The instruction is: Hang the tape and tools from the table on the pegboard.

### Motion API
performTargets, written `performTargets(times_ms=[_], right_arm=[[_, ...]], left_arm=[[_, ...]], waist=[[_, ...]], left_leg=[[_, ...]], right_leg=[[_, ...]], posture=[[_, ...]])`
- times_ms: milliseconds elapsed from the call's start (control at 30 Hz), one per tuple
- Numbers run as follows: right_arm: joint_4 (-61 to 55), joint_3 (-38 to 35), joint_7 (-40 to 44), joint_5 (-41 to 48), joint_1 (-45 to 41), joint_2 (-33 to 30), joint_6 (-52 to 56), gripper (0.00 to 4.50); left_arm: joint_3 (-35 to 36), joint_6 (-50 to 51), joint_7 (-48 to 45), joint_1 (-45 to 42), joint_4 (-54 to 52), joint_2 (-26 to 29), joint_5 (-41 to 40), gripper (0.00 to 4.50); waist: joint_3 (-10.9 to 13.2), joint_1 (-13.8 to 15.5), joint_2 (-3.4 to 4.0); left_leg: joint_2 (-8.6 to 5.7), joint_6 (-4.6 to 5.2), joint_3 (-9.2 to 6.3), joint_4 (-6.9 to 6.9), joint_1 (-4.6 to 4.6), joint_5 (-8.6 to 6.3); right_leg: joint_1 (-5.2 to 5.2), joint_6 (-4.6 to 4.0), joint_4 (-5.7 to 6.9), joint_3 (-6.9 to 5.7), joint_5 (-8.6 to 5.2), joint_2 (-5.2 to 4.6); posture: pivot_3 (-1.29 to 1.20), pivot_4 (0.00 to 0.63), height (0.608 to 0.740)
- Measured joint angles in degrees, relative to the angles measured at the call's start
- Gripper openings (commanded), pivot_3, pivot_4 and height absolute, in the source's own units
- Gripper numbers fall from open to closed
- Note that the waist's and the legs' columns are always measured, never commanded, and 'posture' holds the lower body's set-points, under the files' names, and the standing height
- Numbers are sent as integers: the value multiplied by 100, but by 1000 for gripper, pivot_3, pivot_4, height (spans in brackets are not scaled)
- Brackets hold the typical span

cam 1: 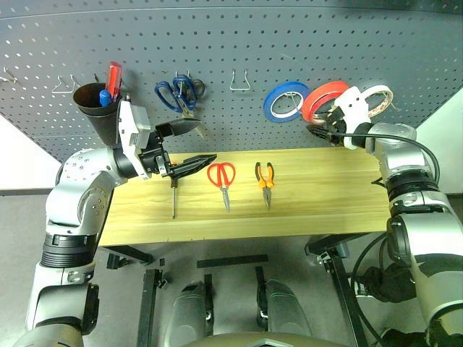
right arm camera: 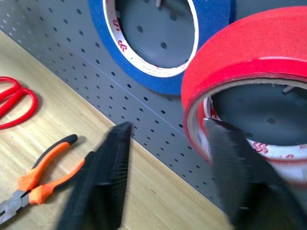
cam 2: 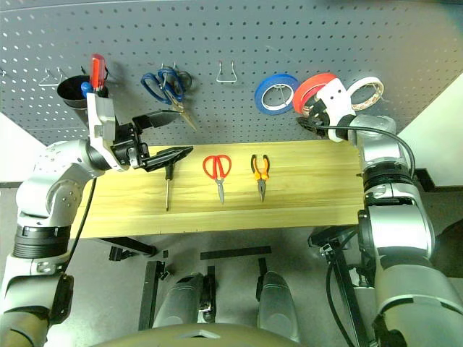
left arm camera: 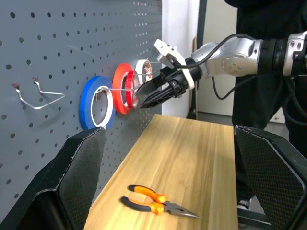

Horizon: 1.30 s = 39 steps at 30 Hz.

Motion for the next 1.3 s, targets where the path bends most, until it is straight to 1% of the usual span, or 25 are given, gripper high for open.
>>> performTargets(times_ms=[67, 167, 267, 300, 333, 367, 467, 600, 633, 667, 733, 833, 967, 1100, 1133, 1300], right_arm=[[-483, -19, 271, 95, 174, -188, 260, 4045], [-1771, -136, 898, 498, 854, -577, 1157, 4045], [-2885, -210, 1198, 861, 1606, -767, 2029, 4045], [-3213, -209, 1233, 949, 1830, -781, 2325, 4045], [-3480, -207, 1255, 1028, 1995, -791, 2571, 4399], [-3797, -203, 1288, 1112, 2160, -812, 2822, 4490], [-4531, -187, 1293, 1336, 2429, -816, 3444, 4490], [-4991, -25, 891, 1412, 2438, -514, 4118, 4490], [-4993, 28, 287, 1341, 2198, 82, 4782, 4490], [-4951, 171, -138, 1338, 2008, 554, 5318, 4490], [-4845, 314, -540, 1329, 1811, 894, 5828, 4490], [-4420, 322, -1056, 1216, 1406, 1117, 6210, 4490], [-3531, 257, -1613, 1031, 964, 1395, 6244, 4490], [-2646, 262, -1866, 890, 729, 1594, 5949, 4490], [-2411, 260, -1944, 852, 633, 1642, 5843, 4490], [-1657, 257, -2050, 756, 265, 1754, 5353, 4490]], left_arm=[[-1, 0, 3, 45, 1, 4, 1, 4500], [-7, 0, 1, 192, 5, 48, 41, 4500], [-64, 15, 37, 313, 24, 75, 190, 4500], [-124, 23, 87, 338, 38, 77, 264, 4500], [-187, 23, 116, 355, 49, 75, 334, 4500], [-244, 22, 128, 376, 79, 69, 398, 4500], [-276, 21, 168, 446, 196, 54, 506, 4500], [-305, 13, 215, 487, 314, 33, 609, 4500], [-321, -79, 308, 544, 499, 81, 811, 4500], [-397, -133, 386, 560, 635, 70, 975, 4500], [-445, -213, 415, 617, 727, 57, 1084, 4500], [-416, -314, 391, 714, 837, 60, 1119, 4500], [-413, -425, 279, 818, 850, 20, 1107, 4500], [-415, -529, 176, 889, 856, -35, 1099, 4500], [-415, -533, 164, 890, 854, -39, 1098, 4500], [-421, -527, 150, 908, 813, -77, 1097, 4500]], waist=[[0, 15, 0], [-1, 39, 1], [-4, 40, 1], [-5, 33, 3], [-7, 27, 7], [-8, 21, 8], [-9, 15, 9], [-12, 33, 7], [-21, -2, -2], [-21, -24, -1], [-20, 5, 1], [-20, 64, 1], [-14, 40, 2], [36, 29, 22], [58, 28, 24], [201, 27, 27]], left_leg=[[0, 0, -2, 0, 0, 0], [0, 0, -4, 2, -1, 0], [0, 0, -3, 6, 4, 0], [0, 1, -2, 12, 9, 0], [0, 1, 1, 16, 12, 0], [0, 1, 2, 18, 18, -1], [3, 1, 2, 18, 53, -1], [3, 2, 0, 20, 74, -2], [8, 2, 3, 21, 80, -2], [9, 1, 3, 20, 79, -1], [9, 1, 1, 19, 72, -1], [3, 5, -3, 18, 62, -3], [3, 11, -2, 11, 63, -7], [5, 10, -2, -5, 70, -6], [5, 10, -1, -8, 73, -6], [6, 11, -2, -15, 74, -7]], right_leg=[[0, 0, 1, 0, 0, 0], [2, 0, 1, 0, 0, 0], [7, 0, 2, -1, 0, 1], [11, 0, 2, 0, 0, 0], [13, 0, 2, 3, 0, 0], [16, 0, 2, 6, 0, 0], [47, 0, 2, 7, 0, 3], [73, 0, -2, 11, 0, 3], [73, -2, 2, 12, 0, 6], [67, -3, 7, 15, 1, 9], [59, -4, 9, 15, 1, 10], [64, -4, 3, 14, 1, 8], [64, -4, -2, 14, 1, 8], [55, -5, -2, 15, 0, 9], [56, -5, -2, 16, 0, 9], [51, -5, -2, 23, 0, 9]], posture=[[-22, 118, 732], [-29, 121, 732], [-34, 125, 732], [-35, 125, 732], [-36, 127, 732], [-38, 127, 732], [-42, 131, 732], [-31, 149, 732], [-28, 157, 732], [-26, 161, 732], [-20, 171, 732], [-10, 197, 732], [7, 238, 732], [31, 280, 732], [31, 280, 732], [62, 346, 732]])
